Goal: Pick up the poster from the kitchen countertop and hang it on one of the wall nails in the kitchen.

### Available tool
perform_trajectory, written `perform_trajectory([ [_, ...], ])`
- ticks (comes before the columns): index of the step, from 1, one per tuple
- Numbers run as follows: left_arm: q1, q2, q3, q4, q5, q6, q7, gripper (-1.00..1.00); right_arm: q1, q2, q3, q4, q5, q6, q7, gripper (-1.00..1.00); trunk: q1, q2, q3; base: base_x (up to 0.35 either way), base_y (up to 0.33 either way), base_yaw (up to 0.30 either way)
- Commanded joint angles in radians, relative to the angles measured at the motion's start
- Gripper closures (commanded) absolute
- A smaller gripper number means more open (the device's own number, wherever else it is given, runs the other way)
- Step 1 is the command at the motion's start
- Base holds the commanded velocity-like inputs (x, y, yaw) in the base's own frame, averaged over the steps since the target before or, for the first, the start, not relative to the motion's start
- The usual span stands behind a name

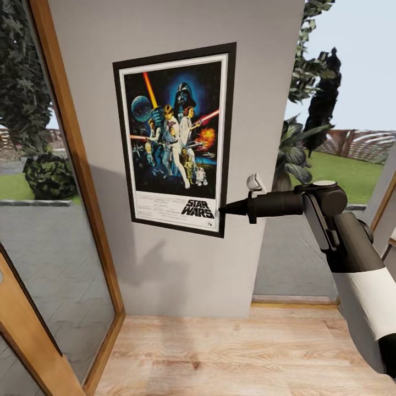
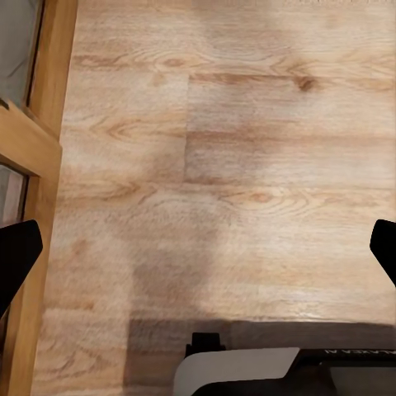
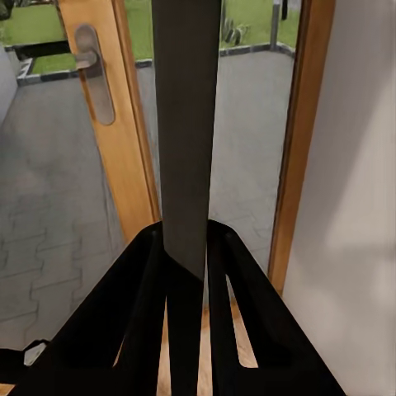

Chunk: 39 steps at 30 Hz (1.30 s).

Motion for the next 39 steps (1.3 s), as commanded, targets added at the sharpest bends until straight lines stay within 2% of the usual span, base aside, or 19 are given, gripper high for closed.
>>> perform_trajectory([
  [1,0.000,-0.001,0.005,-0.001,-0.004,-0.002,-0.007,-1.00,0.000,-0.001,-0.003,0.000,-0.006,0.007,-0.001,1.00,0.000,-0.001,0.000,0.002,0.000,0.000],
  [8,0.000,-0.001,0.005,-0.002,-0.004,-0.002,-0.007,-1.00,0.000,-0.001,-0.035,0.000,-0.008,0.007,-0.001,1.00,0.000,-0.001,0.000,0.000,0.000,0.000],
  [24,0.000,-0.001,0.005,-0.002,-0.004,-0.002,-0.006,-1.00,0.000,-0.001,-0.039,-0.001,-0.008,0.007,-0.001,1.00,0.000,-0.001,0.000,0.010,0.000,0.000],
  [39,0.000,-0.001,0.005,-0.002,-0.004,0.000,-0.006,-1.00,0.000,-0.001,-0.038,-0.001,-0.008,0.007,-0.001,1.00,0.000,-0.001,0.000,0.276,0.059,0.000],
])
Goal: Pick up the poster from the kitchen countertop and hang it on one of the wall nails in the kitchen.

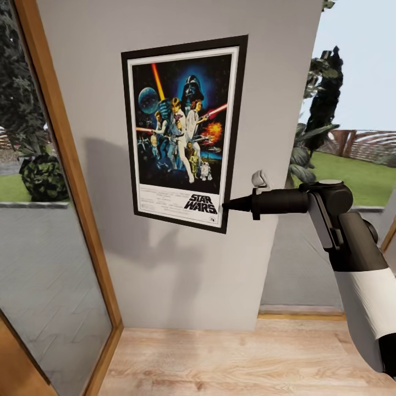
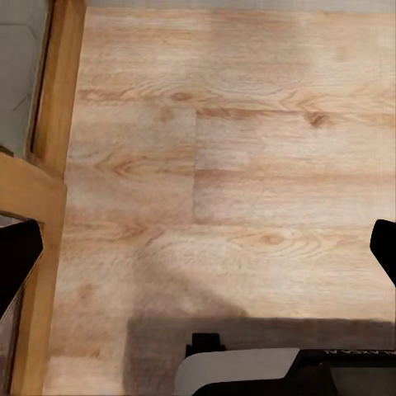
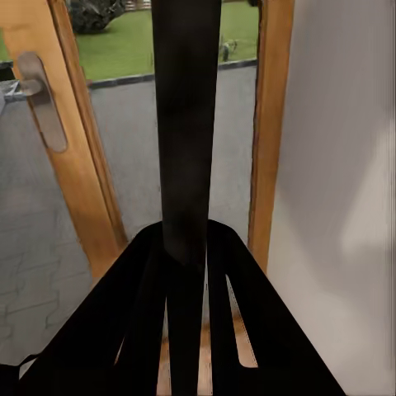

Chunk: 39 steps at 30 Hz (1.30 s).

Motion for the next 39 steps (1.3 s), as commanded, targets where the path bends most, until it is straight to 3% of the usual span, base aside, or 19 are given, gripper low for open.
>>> perform_trajectory([
  [1,0.000,-0.001,0.005,-0.001,-0.004,-0.002,-0.007,-1.00,0.000,-0.001,0.001,0.000,-0.005,0.007,0.000,1.00,0.001,0.000,0.000,0.323,0.092,0.000],
  [27,0.000,-0.001,0.008,-0.001,-0.004,-0.002,-0.007,-1.00,0.000,-0.001,0.002,0.000,-0.005,0.007,0.000,1.00,0.001,0.000,0.000,0.322,0.094,0.000],
  [39,0.000,-0.001,0.008,-0.001,-0.004,-0.002,-0.007,-1.00,0.000,-0.001,0.002,0.000,-0.005,0.007,0.000,1.00,0.001,0.000,0.000,0.058,0.017,0.000],
])
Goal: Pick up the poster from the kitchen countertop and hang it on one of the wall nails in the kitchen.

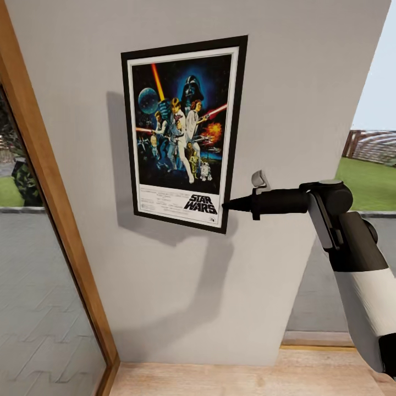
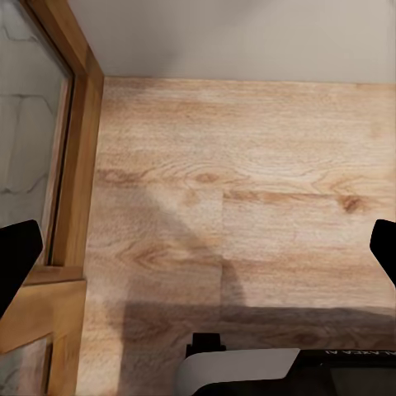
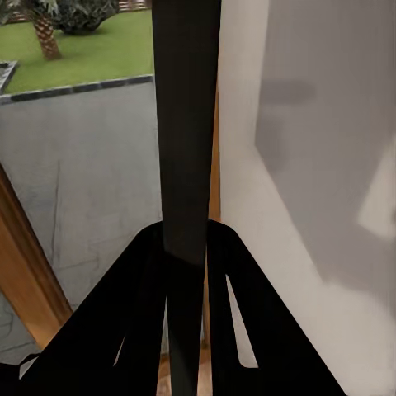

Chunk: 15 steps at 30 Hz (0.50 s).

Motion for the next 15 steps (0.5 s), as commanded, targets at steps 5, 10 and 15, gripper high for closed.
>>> perform_trajectory([
  [5,0.000,-0.001,0.006,-0.001,-0.004,-0.002,-0.007,-1.00,0.000,-0.001,0.001,0.000,-0.005,0.007,-0.001,1.00,0.000,-0.001,0.000,0.005,0.000,0.000],
  [10,0.000,-0.001,0.006,-0.001,-0.004,-0.002,-0.007,-1.00,0.000,-0.001,0.001,0.000,-0.005,0.007,-0.001,1.00,0.000,-0.001,0.000,0.164,0.000,0.000],
  [15,0.000,-0.001,0.006,-0.001,-0.004,-0.002,-0.007,-1.00,0.000,-0.001,0.001,0.000,-0.005,0.007,-0.001,1.00,0.000,-0.001,0.000,0.304,0.000,0.000],
])
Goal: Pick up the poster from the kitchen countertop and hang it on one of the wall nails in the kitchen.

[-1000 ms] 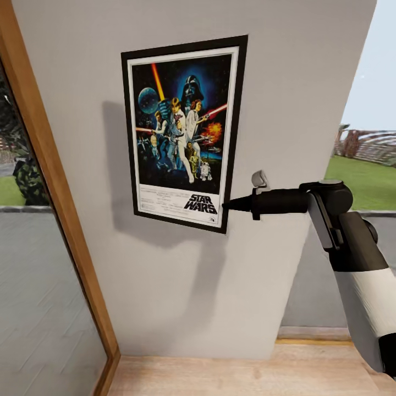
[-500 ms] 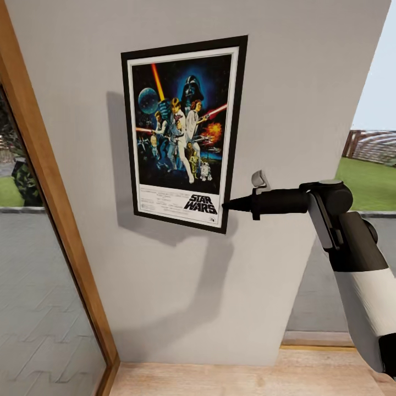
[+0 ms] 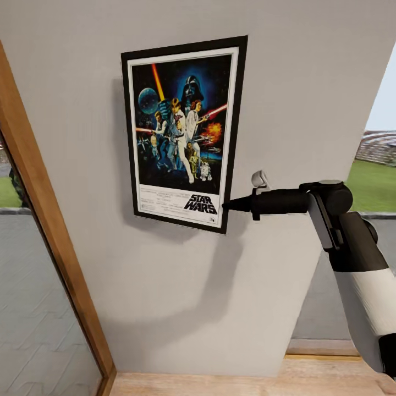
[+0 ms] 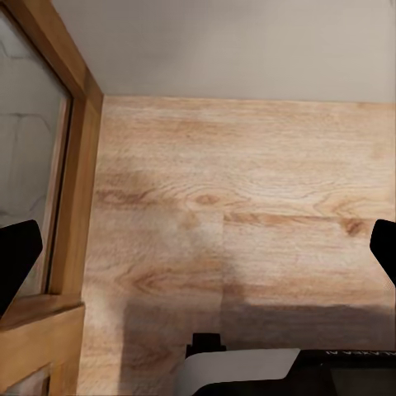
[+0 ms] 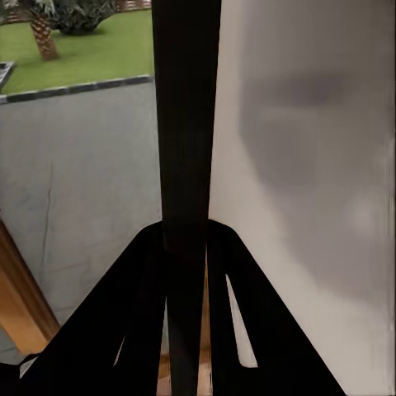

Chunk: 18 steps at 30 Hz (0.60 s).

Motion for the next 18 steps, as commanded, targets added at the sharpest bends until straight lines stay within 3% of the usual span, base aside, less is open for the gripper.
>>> perform_trajectory([
  [1,0.000,-0.001,0.005,-0.001,-0.004,-0.002,-0.007,-1.00,-0.001,-0.001,0.001,0.000,-0.005,0.007,-0.001,1.00,0.001,0.000,0.000,0.325,0.000,0.000],
  [9,0.000,-0.001,0.005,-0.001,-0.004,-0.002,-0.007,-1.00,0.000,-0.001,0.001,0.000,-0.005,0.007,-0.001,1.00,0.001,0.000,0.000,0.307,0.000,0.000],
  [18,0.000,-0.001,0.005,-0.001,-0.004,-0.002,-0.007,-1.00,0.000,-0.001,0.000,0.000,-0.005,0.007,-0.001,1.00,0.001,0.000,0.000,0.035,0.000,0.000],
])
